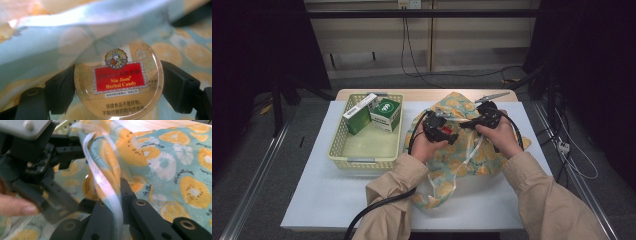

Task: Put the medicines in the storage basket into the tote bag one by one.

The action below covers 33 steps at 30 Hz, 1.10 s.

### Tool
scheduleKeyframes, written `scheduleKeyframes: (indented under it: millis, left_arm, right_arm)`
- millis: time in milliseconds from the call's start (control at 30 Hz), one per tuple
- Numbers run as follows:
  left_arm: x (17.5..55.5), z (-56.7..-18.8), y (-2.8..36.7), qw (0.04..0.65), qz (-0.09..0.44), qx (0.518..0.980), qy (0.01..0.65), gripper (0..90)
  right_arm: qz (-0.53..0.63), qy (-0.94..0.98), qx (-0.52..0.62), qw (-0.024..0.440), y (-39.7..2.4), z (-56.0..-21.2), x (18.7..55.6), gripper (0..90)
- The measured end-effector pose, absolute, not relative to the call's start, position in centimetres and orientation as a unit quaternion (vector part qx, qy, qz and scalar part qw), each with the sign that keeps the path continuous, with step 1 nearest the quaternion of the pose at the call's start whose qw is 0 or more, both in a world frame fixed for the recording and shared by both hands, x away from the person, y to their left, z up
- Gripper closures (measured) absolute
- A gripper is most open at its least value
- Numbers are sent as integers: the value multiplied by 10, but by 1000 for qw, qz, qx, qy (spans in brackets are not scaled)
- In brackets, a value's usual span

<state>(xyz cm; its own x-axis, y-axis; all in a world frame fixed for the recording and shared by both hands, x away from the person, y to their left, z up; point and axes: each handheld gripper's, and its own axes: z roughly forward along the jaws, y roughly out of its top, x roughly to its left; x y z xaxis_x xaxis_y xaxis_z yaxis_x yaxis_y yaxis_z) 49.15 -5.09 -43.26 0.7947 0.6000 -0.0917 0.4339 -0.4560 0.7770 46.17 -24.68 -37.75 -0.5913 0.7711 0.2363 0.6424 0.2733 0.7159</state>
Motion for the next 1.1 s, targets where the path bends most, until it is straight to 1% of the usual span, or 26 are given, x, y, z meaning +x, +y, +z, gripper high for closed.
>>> scheduleKeyframes:
  millis: [133,200,367,500,633,800,867,933,1100]
  left_arm:
    - [493,-435,-55,423,86,848,306,131]
    - [489,-433,-54,419,90,853,300,127]
    - [475,-424,-42,412,78,860,291,127]
    - [459,-414,-30,409,56,867,277,116]
    - [444,-405,-16,407,46,873,266,116]
    - [429,-390,2,406,50,879,244,111]
    - [425,-383,9,407,62,878,244,110]
    - [424,-376,15,408,63,880,234,105]
    - [430,-362,33,413,67,875,243,101]
  right_arm:
    - [402,795,447,78,-247,-381,463,899]
    - [403,794,448,79,-248,-381,462,898]
    - [402,794,449,81,-249,-380,460,898]
    - [398,796,448,82,-246,-382,458,898]
    - [395,798,447,80,-242,-385,457,898]
    - [392,800,447,82,-239,-387,456,898]
    - [391,800,447,81,-238,-387,456,898]
    - [392,800,447,81,-238,-387,455,898]
    - [393,800,446,82,-239,-387,453,898]
